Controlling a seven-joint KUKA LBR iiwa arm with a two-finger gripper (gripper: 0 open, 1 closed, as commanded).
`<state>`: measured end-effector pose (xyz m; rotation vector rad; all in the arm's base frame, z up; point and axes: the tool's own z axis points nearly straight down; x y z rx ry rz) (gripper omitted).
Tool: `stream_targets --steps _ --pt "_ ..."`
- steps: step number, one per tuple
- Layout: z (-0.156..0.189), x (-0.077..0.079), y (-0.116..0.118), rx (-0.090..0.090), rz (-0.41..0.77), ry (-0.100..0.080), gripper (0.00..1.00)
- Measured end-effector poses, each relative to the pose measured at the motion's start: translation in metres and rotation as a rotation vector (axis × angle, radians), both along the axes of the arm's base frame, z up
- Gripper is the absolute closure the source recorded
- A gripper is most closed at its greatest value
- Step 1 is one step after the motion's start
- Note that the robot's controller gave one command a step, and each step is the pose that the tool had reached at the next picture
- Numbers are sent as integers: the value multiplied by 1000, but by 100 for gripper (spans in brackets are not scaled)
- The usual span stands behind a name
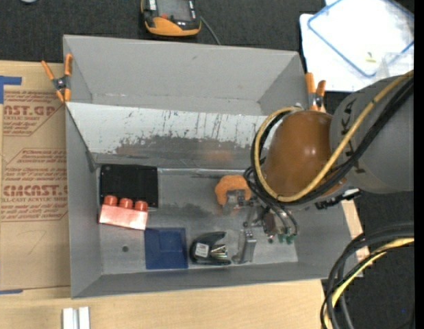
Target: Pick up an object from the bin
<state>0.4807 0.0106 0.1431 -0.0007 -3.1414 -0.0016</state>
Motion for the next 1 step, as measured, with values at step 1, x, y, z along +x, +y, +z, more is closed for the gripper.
stream_targets --steps 1 --pt "0 0 0 0 0 0 0"
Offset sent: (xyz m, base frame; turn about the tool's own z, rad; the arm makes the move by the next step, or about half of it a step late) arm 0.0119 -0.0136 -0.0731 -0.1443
